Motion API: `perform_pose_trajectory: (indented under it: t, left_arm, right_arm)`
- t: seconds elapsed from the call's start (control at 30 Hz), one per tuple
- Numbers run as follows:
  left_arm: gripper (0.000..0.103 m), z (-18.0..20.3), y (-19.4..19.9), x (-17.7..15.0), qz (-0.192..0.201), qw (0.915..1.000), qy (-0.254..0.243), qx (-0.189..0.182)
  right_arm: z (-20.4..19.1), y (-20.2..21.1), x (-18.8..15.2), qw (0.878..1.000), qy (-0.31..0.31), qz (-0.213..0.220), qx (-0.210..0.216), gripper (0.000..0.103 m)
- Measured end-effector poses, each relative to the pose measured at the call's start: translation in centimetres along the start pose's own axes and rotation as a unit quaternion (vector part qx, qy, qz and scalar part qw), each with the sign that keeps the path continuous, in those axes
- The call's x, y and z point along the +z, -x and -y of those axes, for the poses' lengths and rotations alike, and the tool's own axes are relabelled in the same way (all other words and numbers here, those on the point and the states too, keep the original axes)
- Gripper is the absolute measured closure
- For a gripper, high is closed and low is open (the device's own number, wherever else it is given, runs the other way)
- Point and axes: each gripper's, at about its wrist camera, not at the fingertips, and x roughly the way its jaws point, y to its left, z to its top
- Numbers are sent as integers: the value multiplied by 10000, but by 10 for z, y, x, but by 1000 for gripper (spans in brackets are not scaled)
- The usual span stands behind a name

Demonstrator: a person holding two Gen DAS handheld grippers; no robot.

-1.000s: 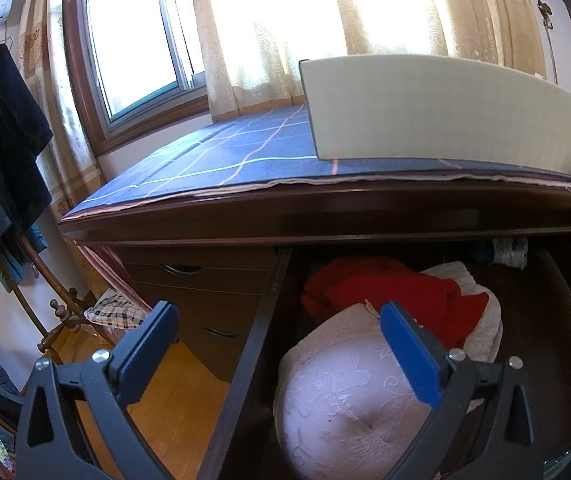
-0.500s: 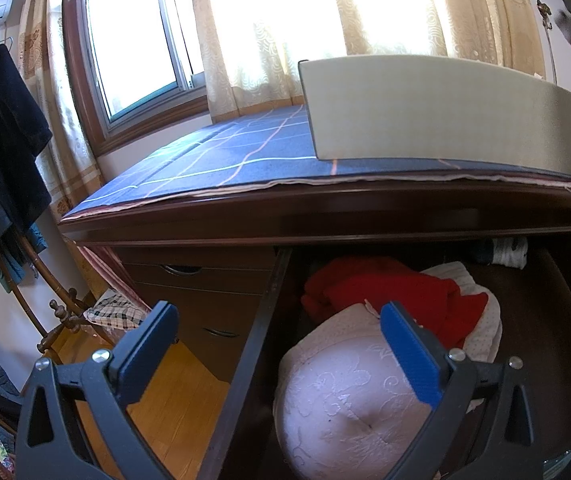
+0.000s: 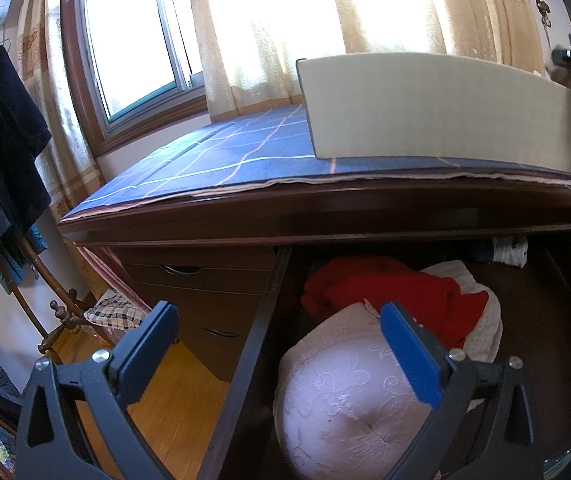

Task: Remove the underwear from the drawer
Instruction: 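Carry the beige sock up and release it into the cream box, then lower the open right gripper back into the drawer clothes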

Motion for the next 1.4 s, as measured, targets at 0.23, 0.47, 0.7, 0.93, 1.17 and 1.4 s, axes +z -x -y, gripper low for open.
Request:
perform_pose_trajectory:
  t: [0.23, 0.47, 0.7, 0.93, 1.17, 1.4]
  left_arm:
    - [0, 0, 0, 0, 0, 10000, -3, 4]
    - [0, 0, 1, 0, -2, 10000, -11, 11]
    - [0, 0, 1, 0, -3, 10000, -14, 9]
    - [0, 0, 1, 0, -14, 10000, -28, 2]
    - [0, 0, 1, 0, -11, 10000, -32, 3]
    - [0, 2, 0, 0, -20, 10000, -28, 5]
  right_arm:
    - [5, -22, -10, 9996, 143, -80, -247, 59]
    - [-2, -33, -10, 9982, 427, -169, -394, 57]
    - [-8, -38, -13, 9972, 562, -263, -412, 53]
    - [-16, -38, -16, 9975, 663, -199, -111, 29]
    - [-16, -34, -17, 9984, 555, -62, -20, 25]
    - [4, 18, -22, 9947, -356, 950, 161, 22]
